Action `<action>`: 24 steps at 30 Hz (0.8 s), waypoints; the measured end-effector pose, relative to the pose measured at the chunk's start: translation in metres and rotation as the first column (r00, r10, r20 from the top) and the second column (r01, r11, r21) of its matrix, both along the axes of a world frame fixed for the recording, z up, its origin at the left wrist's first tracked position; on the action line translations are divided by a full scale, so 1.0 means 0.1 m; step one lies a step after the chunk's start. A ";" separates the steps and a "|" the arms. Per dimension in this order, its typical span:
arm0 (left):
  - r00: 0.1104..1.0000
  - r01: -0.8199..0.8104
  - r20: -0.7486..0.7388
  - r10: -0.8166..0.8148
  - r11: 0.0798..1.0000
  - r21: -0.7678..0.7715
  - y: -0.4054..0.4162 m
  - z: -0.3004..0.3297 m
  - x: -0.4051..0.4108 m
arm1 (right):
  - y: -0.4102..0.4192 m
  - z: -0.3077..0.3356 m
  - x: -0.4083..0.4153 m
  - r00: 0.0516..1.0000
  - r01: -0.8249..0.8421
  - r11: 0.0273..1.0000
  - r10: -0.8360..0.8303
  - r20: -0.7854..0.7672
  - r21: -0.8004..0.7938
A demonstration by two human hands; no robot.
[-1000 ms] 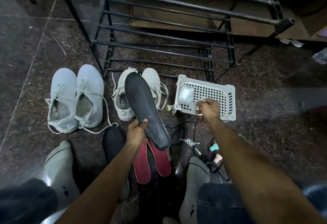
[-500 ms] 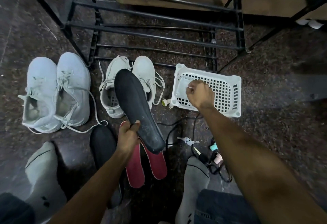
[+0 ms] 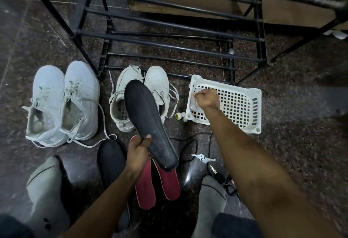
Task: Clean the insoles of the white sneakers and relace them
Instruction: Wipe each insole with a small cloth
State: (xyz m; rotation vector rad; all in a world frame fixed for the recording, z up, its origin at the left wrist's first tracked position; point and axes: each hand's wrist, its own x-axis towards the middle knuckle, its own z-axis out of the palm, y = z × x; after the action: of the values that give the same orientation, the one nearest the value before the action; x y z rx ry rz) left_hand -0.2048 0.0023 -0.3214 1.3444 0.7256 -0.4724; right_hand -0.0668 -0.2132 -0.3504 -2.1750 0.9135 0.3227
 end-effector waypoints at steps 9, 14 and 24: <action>1.000 -0.023 0.002 0.023 1.000 -0.005 0.00 0.01 0.03 | -0.10 0.07 -0.08 0.940 0.301 0.908 -0.334 0.069 0.291; 1.000 -0.018 0.013 0.018 1.000 0.013 0.04 0.00 0.03 | -0.21 0.12 -0.25 0.784 0.423 0.696 -0.602 0.151 0.580; 0.999 -0.030 0.031 0.028 0.998 0.047 0.10 0.02 0.04 | -0.15 0.37 -0.36 0.692 0.336 0.363 -0.721 0.033 0.869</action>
State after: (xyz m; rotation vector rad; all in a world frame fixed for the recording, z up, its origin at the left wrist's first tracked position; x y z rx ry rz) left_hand -0.2008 0.0128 -0.3198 1.3811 0.7345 -0.4131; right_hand -0.1027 -0.2278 -0.3134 -0.8917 0.9213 -0.0812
